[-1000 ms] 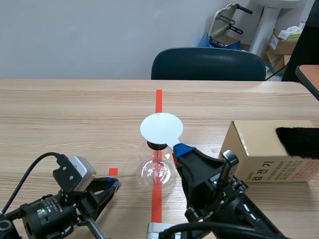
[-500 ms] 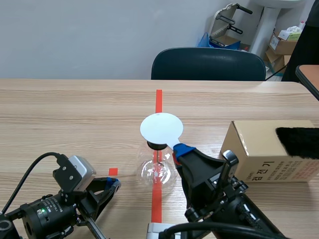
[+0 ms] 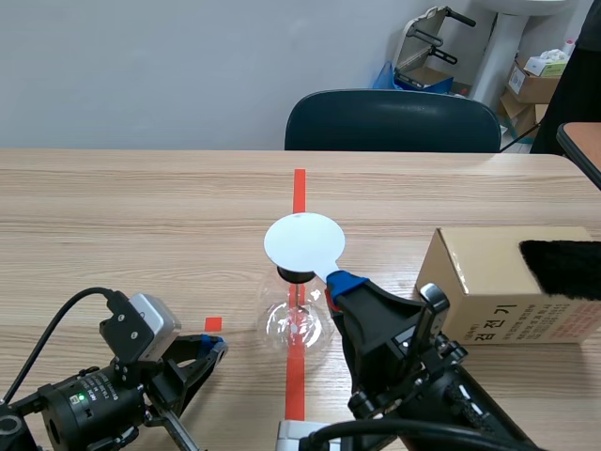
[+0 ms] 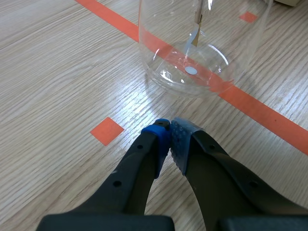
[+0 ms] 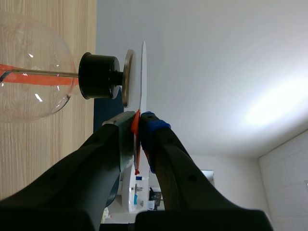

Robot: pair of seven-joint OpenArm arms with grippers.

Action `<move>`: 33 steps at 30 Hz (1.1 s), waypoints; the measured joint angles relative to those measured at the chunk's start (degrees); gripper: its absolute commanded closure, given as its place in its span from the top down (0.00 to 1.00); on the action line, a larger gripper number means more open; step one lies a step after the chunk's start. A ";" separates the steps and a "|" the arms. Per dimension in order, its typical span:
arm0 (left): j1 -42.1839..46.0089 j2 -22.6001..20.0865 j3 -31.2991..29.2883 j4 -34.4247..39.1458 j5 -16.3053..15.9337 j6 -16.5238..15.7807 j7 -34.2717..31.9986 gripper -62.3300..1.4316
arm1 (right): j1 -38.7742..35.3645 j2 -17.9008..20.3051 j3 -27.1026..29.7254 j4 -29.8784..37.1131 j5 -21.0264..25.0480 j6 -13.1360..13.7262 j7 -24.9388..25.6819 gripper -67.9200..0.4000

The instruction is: Do the electroscope experiment

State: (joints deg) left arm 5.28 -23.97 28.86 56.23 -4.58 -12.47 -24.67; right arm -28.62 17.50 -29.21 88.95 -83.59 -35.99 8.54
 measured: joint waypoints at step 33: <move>0.00 0.00 0.00 0.00 0.00 0.00 0.00 0.09 | 0.00 0.00 0.00 0.00 0.00 0.00 -18.75 0.02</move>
State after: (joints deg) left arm 5.28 -23.97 28.86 56.23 -4.58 -12.47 -24.67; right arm -28.62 17.50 -29.21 88.95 -83.59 -35.99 -10.22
